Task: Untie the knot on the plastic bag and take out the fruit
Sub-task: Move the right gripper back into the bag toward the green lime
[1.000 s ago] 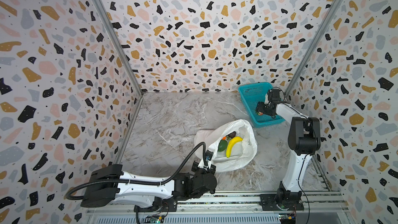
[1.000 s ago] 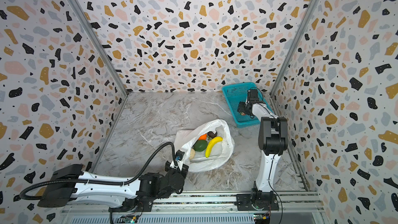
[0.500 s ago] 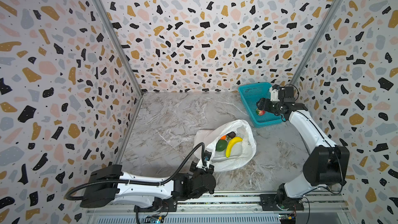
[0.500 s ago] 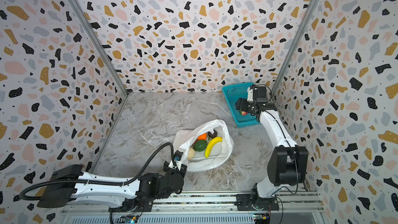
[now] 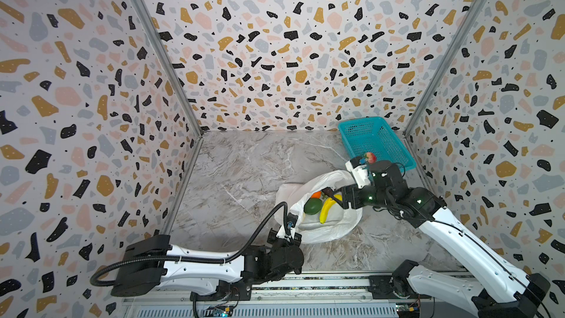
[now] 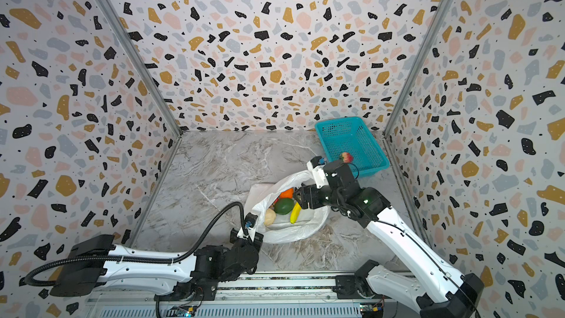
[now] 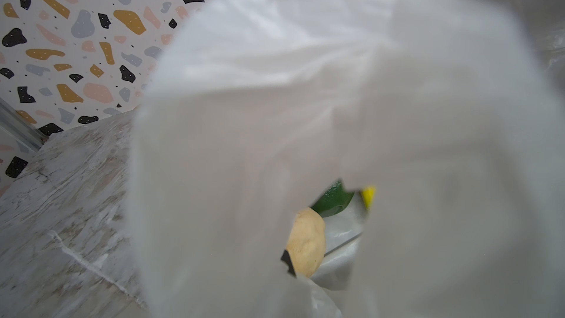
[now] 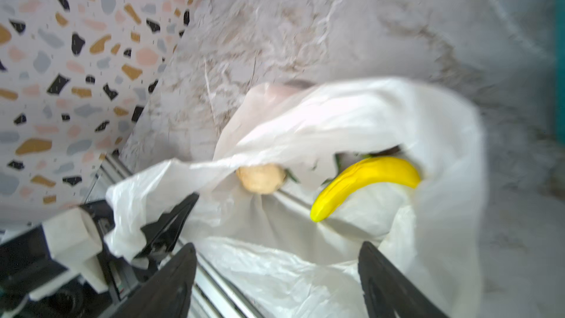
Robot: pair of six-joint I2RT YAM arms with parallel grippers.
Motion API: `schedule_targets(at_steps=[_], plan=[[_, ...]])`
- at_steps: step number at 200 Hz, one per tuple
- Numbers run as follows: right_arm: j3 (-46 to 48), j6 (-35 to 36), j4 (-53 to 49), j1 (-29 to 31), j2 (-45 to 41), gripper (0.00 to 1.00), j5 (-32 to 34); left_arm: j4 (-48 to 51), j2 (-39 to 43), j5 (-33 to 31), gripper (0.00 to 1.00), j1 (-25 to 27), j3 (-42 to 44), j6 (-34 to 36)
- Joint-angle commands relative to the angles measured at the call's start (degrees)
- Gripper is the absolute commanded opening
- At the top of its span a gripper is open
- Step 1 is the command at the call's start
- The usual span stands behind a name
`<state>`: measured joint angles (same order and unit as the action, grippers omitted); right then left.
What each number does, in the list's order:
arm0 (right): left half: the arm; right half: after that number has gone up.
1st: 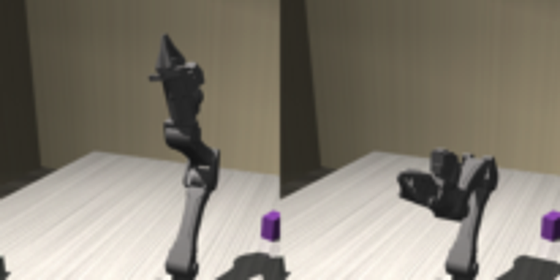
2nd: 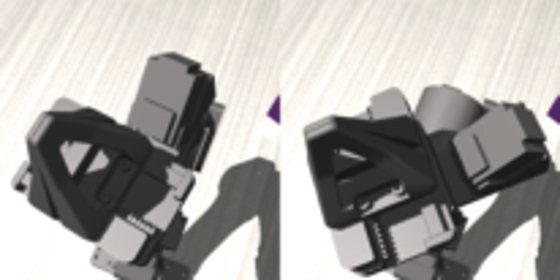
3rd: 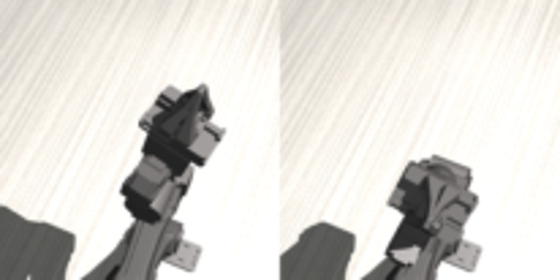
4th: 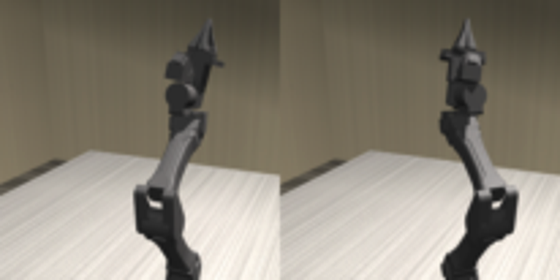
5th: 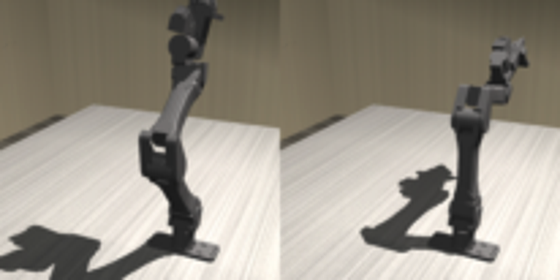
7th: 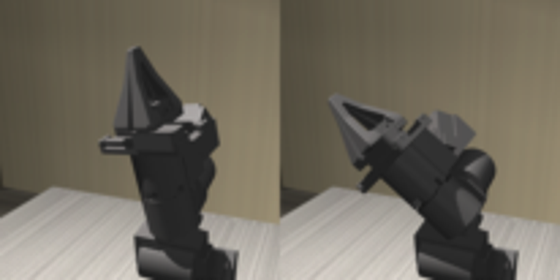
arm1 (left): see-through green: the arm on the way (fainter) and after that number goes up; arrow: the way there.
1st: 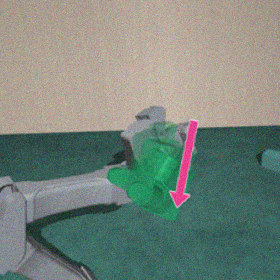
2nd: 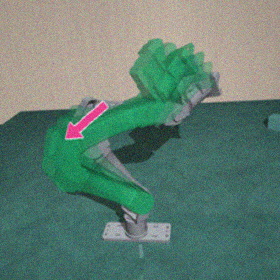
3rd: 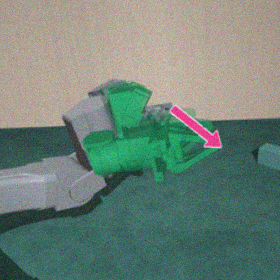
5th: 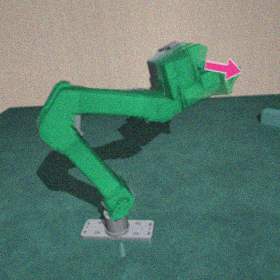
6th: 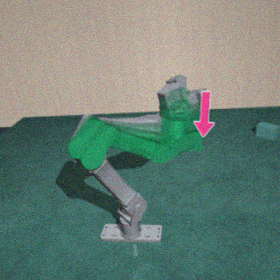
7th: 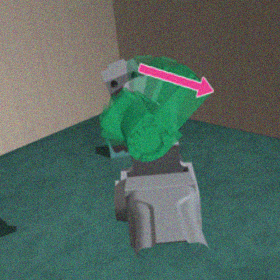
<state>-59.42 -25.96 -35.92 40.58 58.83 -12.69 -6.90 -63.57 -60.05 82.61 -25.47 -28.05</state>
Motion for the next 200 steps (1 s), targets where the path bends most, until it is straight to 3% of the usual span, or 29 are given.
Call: schedule_targets(at_steps=[1,18,58,132,155,200], plan=[[5.2,-2.63,4.26,6.07,-0.12,0.84,5.7,0.04,0.4,-0.35,0.0,-0.28,-0.1,-0.8],[9.74,-2.09,9.43,10.16,0.49,0.83,8.88,0.11,0.73,-0.42,0.0,-0.34,-0.07,-0.86],[17.43,1.27,19.25,12.96,4.04,0.78,13.35,1.83,1.96,-0.59,0.0,-0.34,-0.34,-2.44],[20.95,3.63,30.32,14.34,15.16,0.74,12.63,4.08,2.58,3.11,0.0,-0.3,-0.03,-5.03],[18.31,1.93,33.05,14.35,18.38,0.76,12.48,4.52,2.24,4.22,0.0,-0.3,0.29,-6.21],[16.37,-8.05,39.49,13.48,25.01,0.84,14.59,4.36,2.22,3.76,0.0,-0.28,-0.06,-5.56]])
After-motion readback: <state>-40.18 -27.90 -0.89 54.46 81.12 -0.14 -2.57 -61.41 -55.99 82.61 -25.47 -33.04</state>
